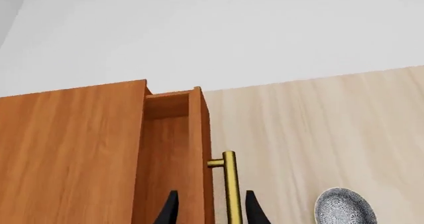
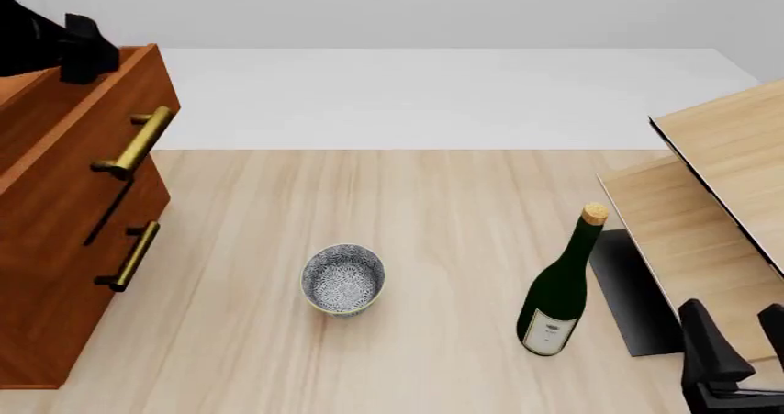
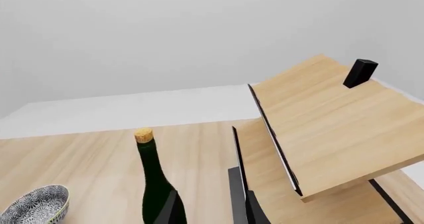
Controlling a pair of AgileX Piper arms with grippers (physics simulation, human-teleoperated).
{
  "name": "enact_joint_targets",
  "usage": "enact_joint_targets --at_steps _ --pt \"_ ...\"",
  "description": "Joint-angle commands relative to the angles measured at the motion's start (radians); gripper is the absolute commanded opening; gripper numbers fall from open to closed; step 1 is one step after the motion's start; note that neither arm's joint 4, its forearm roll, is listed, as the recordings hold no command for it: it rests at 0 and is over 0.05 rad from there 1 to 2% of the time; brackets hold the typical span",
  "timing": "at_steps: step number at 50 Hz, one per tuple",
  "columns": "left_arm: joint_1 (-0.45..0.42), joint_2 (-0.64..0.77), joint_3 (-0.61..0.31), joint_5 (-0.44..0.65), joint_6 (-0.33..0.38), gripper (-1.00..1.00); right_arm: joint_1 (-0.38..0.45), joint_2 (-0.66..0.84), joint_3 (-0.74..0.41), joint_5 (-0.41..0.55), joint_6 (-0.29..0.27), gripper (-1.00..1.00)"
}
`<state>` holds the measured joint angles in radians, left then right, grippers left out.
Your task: Close the bottom drawer of the cabinet and open the top drawer.
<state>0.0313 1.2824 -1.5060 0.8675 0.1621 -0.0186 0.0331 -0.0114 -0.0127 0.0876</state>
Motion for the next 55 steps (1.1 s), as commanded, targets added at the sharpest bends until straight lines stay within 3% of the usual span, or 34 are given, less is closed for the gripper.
enact_joint_targets --at_steps 1,14,17,35,55 --pt "0.021 0.013 0.037 -0.026 -0.085 1.00 0.001 0.001 0.000 -0.001 -0.002 1.00" --pt "0.010 0.009 0.083 -0.059 -0.121 1.00 0.001 0.007 0.000 -0.006 -0.003 1.00" --pt "-0.008 0.014 0.102 -0.065 -0.161 1.00 0.001 0.005 -0.001 -0.004 -0.003 1.00" --pt "0.016 0.007 0.146 -0.099 -0.139 1.00 0.002 0.002 -0.001 0.000 -0.003 1.00" --pt "0.025 -0.005 0.197 -0.118 -0.163 1.00 0.003 -0.003 -0.002 0.005 -0.003 1.00"
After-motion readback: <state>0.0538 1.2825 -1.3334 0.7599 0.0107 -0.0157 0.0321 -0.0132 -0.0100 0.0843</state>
